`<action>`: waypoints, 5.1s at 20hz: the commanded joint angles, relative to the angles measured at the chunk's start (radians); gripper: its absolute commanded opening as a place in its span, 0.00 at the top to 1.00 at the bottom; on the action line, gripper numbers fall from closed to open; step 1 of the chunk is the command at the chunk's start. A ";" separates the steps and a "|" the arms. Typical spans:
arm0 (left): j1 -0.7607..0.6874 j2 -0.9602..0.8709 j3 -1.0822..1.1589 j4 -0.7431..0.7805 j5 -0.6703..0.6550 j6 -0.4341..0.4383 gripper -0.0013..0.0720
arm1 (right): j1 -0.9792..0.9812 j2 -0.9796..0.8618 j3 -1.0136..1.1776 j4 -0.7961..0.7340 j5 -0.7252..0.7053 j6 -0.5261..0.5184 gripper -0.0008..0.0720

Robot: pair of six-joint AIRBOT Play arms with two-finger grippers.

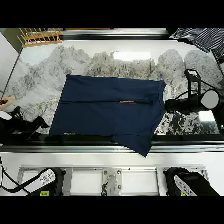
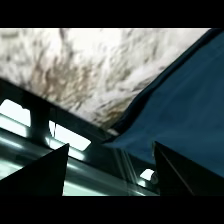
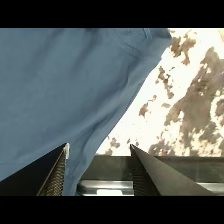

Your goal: Fold the clothes and pants, and hang the long-sleeved shirts on hangers.

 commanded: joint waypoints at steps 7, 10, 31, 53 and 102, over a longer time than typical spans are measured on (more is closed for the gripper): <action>-0.127 -0.017 -0.150 -0.234 0.237 -0.008 0.24 | -0.001 0.069 -0.052 0.026 -0.028 0.039 0.41; -0.194 -0.026 -0.149 -0.233 0.276 -0.043 0.48 | -0.025 0.069 -0.059 0.027 -0.003 0.034 0.39; -0.204 0.106 -0.109 -0.224 0.220 0.041 0.97 | 0.158 0.021 -0.656 0.544 -0.141 -0.080 0.45; -0.258 0.574 -0.089 -0.067 -0.405 0.008 0.97 | -0.180 0.179 -0.247 0.148 0.413 -0.084 0.97; -0.782 -0.276 0.471 -0.229 0.061 0.032 0.97 | -0.318 -0.958 0.329 0.936 -0.054 -0.566 0.03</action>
